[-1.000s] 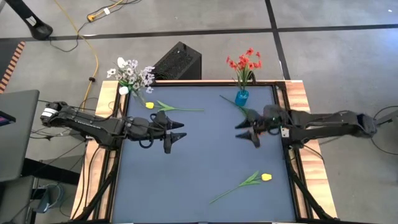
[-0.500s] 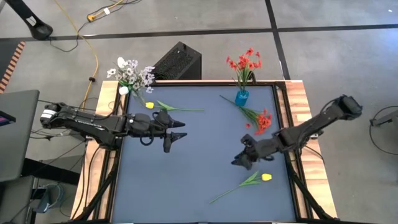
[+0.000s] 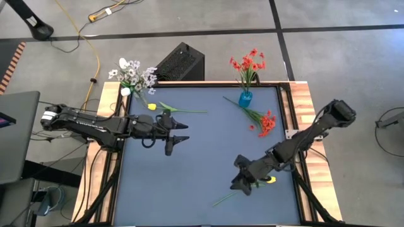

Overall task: Sort flowers into vase by color
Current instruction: Put the bottom yellow flower into the blue vase

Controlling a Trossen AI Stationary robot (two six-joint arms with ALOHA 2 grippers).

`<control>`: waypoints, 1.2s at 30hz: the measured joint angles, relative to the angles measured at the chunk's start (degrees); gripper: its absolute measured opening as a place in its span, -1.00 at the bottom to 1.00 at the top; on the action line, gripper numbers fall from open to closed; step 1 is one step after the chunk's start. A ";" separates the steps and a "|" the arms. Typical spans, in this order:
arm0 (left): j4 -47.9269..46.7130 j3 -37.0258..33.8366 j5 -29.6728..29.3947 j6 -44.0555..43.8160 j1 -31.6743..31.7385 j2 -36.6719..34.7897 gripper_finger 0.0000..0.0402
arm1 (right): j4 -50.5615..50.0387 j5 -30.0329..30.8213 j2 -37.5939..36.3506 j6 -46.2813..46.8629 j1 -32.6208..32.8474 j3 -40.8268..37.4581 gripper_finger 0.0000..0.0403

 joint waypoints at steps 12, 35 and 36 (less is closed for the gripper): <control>0.19 0.00 6.37 -3.93 2.26 0.00 0.06 | -27.07 -4.06 3.73 -32.35 1.04 1.83 -0.01; 0.20 0.00 2.29 -12.27 2.20 0.00 0.06 | -27.30 -4.87 17.73 -48.26 5.19 1.83 -0.41; 0.21 0.00 2.26 -12.61 2.19 0.00 0.06 | -27.71 -4.85 17.01 -48.36 5.17 1.79 -0.51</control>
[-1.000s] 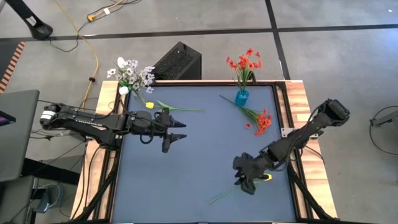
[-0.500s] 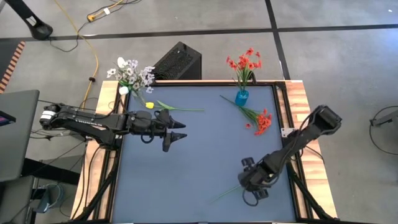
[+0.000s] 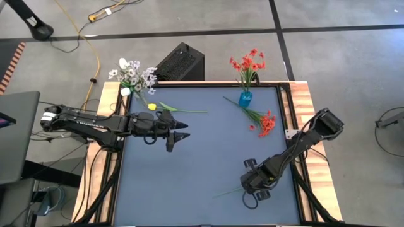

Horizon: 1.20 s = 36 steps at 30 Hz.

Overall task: Sort flowers into vase by color
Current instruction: Put the bottom yellow flower into the blue vase

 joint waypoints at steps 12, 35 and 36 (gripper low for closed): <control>0.26 0.05 14.57 -24.94 3.52 4.39 0.06 | -15.08 15.54 -10.58 -17.06 -4.55 2.21 -0.85; 38.78 0.63 36.26 -55.12 3.54 33.63 0.06 | 16.31 45.72 -9.25 -73.23 -20.31 8.21 -0.87; 38.96 0.63 36.25 -54.68 3.47 33.64 0.06 | 16.12 45.50 -9.25 -73.24 -20.28 8.21 -0.87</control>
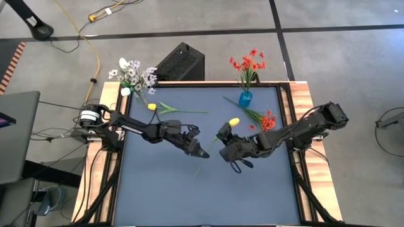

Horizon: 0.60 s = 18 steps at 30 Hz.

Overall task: Sort flowers into vase by color
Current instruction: Put the bottom yellow flower into the blue vase

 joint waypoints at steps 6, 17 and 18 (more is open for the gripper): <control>11.06 0.00 1.37 0.98 0.37 0.02 0.06 | -5.97 -5.27 -0.02 4.49 0.93 0.00 -0.88; 7.06 0.00 -2.96 2.75 2.34 0.00 0.06 | -7.29 -4.40 0.15 7.01 5.58 0.00 -0.88; 4.56 0.00 -3.14 2.72 2.09 0.00 0.06 | -6.90 -3.33 0.15 7.06 5.84 0.01 -0.88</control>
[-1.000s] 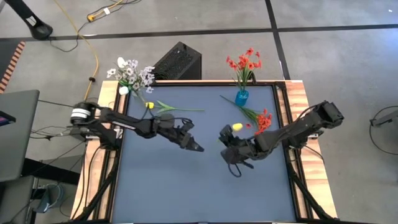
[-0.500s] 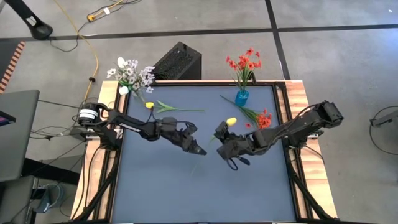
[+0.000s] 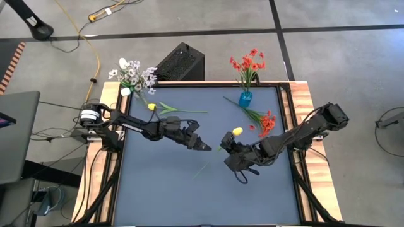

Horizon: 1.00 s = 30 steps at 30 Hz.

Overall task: Sort flowers into vase by color
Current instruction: Put the bottom yellow flower into the blue vase

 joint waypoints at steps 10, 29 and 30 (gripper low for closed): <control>-4.42 -0.02 1.39 -0.01 -2.11 0.02 0.06 | 1.06 2.33 0.00 0.00 -3.19 -0.01 -0.88; -4.59 0.00 1.95 1.99 -2.11 0.02 -0.75 | 6.07 2.17 0.02 -8.59 -4.43 0.01 -0.84; -4.59 0.00 1.95 2.31 -2.11 0.02 -0.83 | 6.06 2.17 0.02 -8.59 -4.22 0.01 -0.84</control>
